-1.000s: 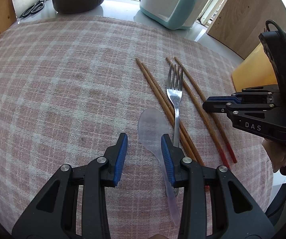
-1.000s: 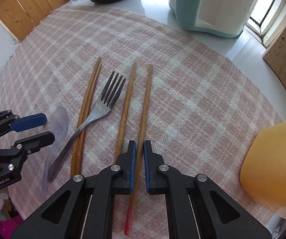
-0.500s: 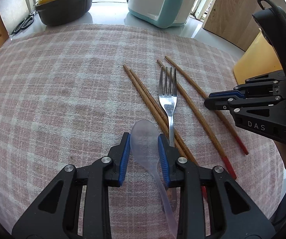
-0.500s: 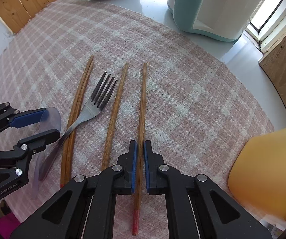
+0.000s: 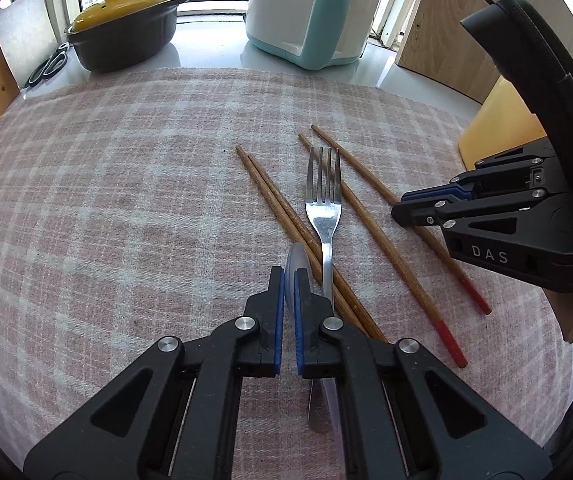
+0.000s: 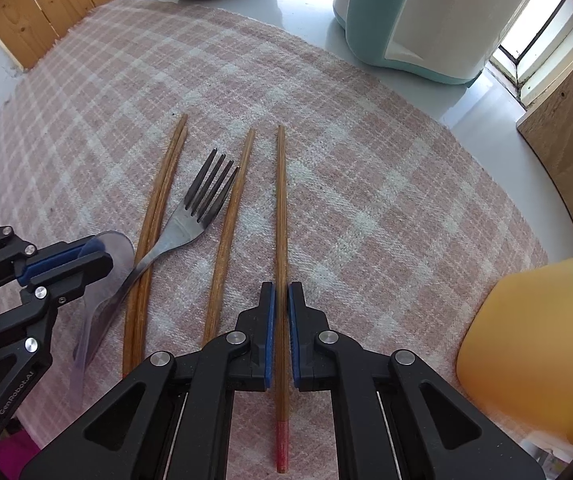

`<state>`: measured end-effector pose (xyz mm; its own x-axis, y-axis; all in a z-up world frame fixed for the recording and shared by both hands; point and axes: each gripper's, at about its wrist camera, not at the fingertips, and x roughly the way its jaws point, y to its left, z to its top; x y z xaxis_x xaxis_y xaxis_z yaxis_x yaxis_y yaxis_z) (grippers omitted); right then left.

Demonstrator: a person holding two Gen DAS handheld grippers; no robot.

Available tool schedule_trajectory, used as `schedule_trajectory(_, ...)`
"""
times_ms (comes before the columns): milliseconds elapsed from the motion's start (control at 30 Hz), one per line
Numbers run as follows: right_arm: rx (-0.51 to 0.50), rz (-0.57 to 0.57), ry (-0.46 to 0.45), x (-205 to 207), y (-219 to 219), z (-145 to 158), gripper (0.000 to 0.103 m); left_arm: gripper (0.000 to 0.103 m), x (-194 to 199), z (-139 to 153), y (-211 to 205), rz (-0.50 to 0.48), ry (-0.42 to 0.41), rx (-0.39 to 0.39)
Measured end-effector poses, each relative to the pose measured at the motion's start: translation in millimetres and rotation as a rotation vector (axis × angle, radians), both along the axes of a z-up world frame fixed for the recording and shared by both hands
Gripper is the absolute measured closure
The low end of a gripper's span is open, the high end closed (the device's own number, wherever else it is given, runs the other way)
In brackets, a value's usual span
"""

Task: Organize utensils
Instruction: 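Close the left tool on the clear spoon while the right tool grips the chopstick, then carry the clear spoon and chopstick over the yellow holder with both tools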

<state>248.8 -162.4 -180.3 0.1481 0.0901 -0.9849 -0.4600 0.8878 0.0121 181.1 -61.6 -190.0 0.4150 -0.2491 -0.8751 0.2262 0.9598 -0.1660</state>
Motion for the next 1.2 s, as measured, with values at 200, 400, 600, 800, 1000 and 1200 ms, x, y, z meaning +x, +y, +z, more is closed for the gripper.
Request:
schedule_trajectory(200,0.010,-0.006,-0.009,2.3,2.7,-2.0,0.098,0.102,2.2,0.2,9.0,0.025,0.012,-0.035)
schedule_trajectory(400,0.080,-0.051,-0.034,-21.9,-15.5,13.7,0.098,0.102,-5.9,17.6,22.8,0.063,-0.017,-0.082)
schedule_trajectory(600,0.153,-0.081,-0.086,-43.2,-35.0,39.8,0.098,0.102,-15.1,43.8,27.7,0.077,-0.062,-0.124)
schedule_trajectory(800,0.214,-0.102,-0.160,-57.4,-50.4,73.2,0.098,0.102,-21.5,77.5,22.2,0.067,-0.122,-0.159)
schedule_trajectory(1000,0.266,-0.133,-0.232,-72.6,-71.0,108.0,0.098,0.102,-24.5,108.2,11.4,0.046,-0.176,-0.195)
schedule_trajectory(1200,0.277,-0.162,-0.307,-84.0,-96.2,138.2,0.098,0.102,-20.8,131.0,-13.9,0.011,-0.224,-0.231)
